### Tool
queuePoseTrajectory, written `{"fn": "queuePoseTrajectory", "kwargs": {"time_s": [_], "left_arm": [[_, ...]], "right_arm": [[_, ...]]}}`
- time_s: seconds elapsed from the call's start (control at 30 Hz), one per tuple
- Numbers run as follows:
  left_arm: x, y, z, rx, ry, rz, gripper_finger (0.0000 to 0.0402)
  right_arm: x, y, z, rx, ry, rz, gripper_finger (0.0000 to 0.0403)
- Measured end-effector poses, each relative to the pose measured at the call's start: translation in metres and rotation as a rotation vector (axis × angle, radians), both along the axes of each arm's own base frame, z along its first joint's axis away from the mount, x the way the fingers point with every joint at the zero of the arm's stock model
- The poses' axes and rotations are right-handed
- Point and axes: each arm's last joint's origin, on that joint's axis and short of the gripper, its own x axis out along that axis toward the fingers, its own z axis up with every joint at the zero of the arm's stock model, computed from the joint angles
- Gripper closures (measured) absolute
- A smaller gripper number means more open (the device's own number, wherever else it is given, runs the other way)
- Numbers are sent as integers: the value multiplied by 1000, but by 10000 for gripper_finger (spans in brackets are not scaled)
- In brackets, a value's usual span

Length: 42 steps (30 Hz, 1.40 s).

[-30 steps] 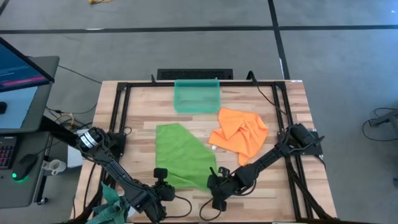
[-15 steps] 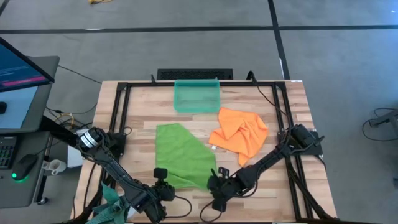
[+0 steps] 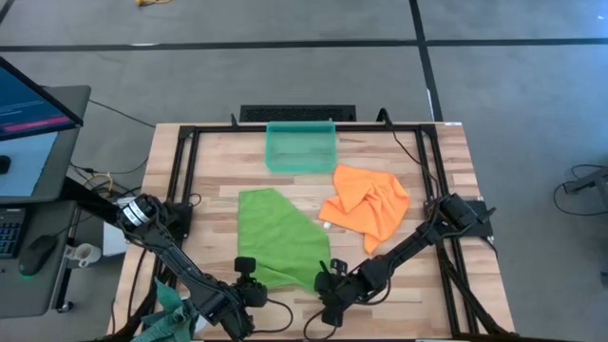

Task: Roll microfiber towels into tight, uniform cylinder then place into a basket
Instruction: Fold the green towel

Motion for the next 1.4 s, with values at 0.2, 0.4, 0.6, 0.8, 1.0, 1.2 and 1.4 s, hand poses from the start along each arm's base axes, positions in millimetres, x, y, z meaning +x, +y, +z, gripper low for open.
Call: {"fn": "queuePoseTrajectory", "kwargs": {"time_s": [0.2,0.4,0.6,0.8,1.0,1.2,1.4], "left_arm": [[-1,-1,0,-15,18,-5,401],[-1,-1,0,-20,25,-8,401],[-1,-1,1,-25,38,-3,401],[-1,0,17,-1,65,62,401],[-1,0,35,35,83,77,401],[-2,1,58,82,105,83,401],[-17,-4,85,159,134,92,401]], "right_arm": [[-1,-2,-1,-17,14,12,348],[-1,-2,0,-38,7,42,389],[0,-5,2,-51,13,72,389],[-4,-9,11,-98,31,138,392],[-1,-5,41,-169,82,202,398],[7,-3,78,-265,101,289,394],[6,1,109,-414,77,265,399]]}}
